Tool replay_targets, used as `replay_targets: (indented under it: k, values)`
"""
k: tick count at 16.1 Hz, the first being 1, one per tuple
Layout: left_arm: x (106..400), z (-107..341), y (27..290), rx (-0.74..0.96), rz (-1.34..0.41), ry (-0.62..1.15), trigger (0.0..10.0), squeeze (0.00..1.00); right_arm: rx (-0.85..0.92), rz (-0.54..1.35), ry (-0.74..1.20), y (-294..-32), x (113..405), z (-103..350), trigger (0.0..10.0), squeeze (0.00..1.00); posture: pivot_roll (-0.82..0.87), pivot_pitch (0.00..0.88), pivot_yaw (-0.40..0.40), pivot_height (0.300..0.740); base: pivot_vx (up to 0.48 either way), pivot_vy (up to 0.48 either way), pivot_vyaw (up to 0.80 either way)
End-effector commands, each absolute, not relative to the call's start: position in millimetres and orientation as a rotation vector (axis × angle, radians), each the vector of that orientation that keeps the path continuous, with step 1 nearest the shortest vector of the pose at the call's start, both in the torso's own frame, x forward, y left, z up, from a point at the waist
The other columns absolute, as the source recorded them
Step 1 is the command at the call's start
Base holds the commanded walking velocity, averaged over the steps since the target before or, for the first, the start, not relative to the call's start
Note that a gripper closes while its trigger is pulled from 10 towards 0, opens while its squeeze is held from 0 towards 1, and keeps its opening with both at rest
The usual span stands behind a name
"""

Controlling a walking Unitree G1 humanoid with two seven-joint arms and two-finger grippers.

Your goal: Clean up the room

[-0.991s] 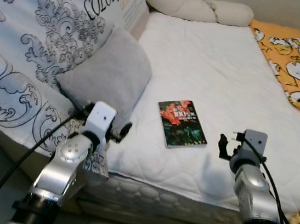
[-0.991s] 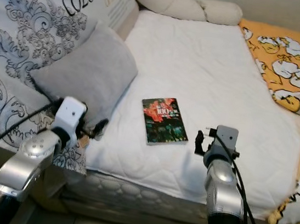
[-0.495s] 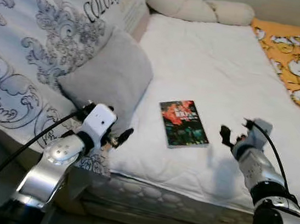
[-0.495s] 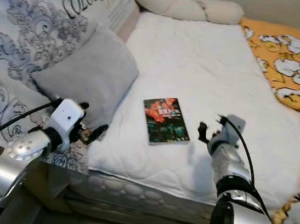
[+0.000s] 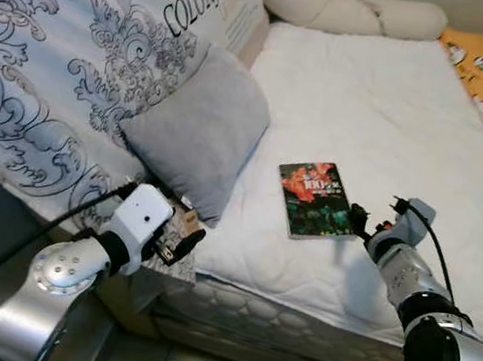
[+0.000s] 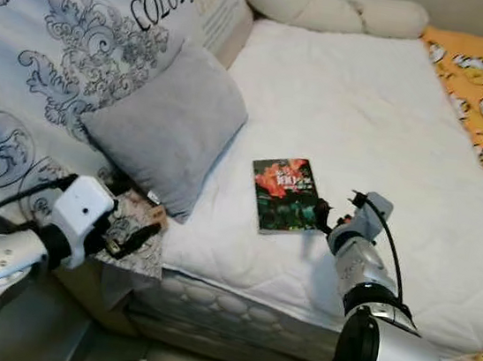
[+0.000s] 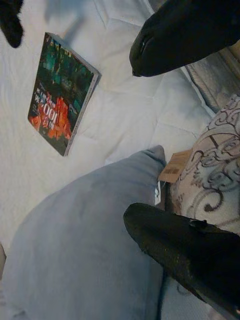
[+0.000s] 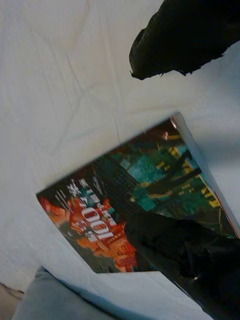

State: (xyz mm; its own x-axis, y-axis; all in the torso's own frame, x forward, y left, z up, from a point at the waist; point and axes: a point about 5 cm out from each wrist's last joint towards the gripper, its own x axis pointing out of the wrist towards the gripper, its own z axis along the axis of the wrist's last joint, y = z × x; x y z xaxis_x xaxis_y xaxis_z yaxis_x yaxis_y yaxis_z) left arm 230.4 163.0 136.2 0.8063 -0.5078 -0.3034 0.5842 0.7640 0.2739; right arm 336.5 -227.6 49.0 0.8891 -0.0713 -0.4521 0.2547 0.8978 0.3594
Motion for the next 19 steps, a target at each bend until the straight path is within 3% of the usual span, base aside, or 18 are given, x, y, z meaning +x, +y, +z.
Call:
replay_targets:
  k: [1,6,10,12,15,19]
  values:
    - [224,143,167,0.377,-0.595,0.224,10.0,0.0,0.431,-0.166,0.421,-225,343,57,10.0,0.0,0.27,0.117,0.085,0.74,0.0,0.0,0.0]
    - [205,150,167,0.378,-0.603,0.265,10.0,0.0,0.349,-0.22,0.392,-231,344,61,10.0,0.0,0.3,0.184,0.102,0.74,0.0,0.0,0.0]
    - [191,157,167,0.375,-0.606,0.29,10.0,0.0,0.347,-0.158,0.378,-227,351,70,10.0,0.0,0.32,0.241,0.095,0.74,0.0,0.0,0.0]
    - [188,157,169,0.373,-0.593,0.302,10.0,0.0,0.384,-0.111,0.353,-221,354,73,10.0,0.0,0.33,0.248,0.091,0.74,0.0,0.0,0.0]
    - [181,159,168,0.369,-0.579,0.316,10.0,0.0,0.414,0.062,0.406,-191,354,65,10.0,0.0,0.33,0.244,0.07,0.74,0.0,0.0,0.0]
    - [186,159,166,0.351,-0.586,0.308,10.0,0.0,0.436,0.099,0.467,-179,347,53,10.0,0.0,0.3,0.214,0.064,0.74,0.0,0.0,0.0]
